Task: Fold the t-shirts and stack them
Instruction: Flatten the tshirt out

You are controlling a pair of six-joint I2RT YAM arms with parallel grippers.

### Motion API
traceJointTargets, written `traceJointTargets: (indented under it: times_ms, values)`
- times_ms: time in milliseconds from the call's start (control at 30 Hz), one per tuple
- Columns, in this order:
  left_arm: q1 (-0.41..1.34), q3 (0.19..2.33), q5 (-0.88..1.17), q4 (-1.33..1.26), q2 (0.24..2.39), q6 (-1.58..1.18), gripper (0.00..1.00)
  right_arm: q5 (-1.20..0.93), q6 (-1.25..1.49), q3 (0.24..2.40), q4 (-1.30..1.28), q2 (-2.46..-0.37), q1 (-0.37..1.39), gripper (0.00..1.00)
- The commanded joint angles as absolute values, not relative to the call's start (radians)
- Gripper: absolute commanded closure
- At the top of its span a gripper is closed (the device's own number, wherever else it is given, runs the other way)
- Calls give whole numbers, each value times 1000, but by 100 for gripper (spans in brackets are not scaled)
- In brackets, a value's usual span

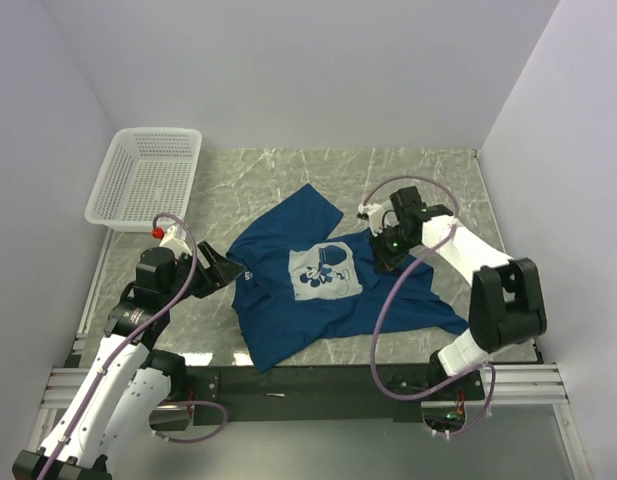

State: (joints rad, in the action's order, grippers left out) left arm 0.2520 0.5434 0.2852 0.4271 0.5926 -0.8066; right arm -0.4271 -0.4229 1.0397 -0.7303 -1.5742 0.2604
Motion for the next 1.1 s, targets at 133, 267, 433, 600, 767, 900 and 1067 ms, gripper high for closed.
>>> traceJointTargets:
  times_ms: [133, 267, 433, 600, 767, 900, 1067]
  values:
    - [252, 560, 299, 405, 586, -804, 27, -598, -569, 1161, -897, -1387, 271, 87]
    - [252, 555, 305, 399, 577, -811, 27, -459, -711, 1095, -911, -1413, 270, 58]
    - [252, 551, 313, 397, 577, -810, 27, -267, -863, 904, -758, -1313, 270, 53]
    - [252, 543, 319, 390, 577, -819, 27, -239, -966, 854, -666, -1316, 272, 51]
    - [252, 532, 321, 390, 566, -827, 27, -230, -930, 874, -579, -1417, 311, 50]
    - [252, 528, 322, 397, 554, -827, 27, -204, -901, 873, -525, -1463, 359, 50]
    - [252, 528, 325, 394, 563, -824, 27, -225, -859, 893, -497, -1483, 393, 50]
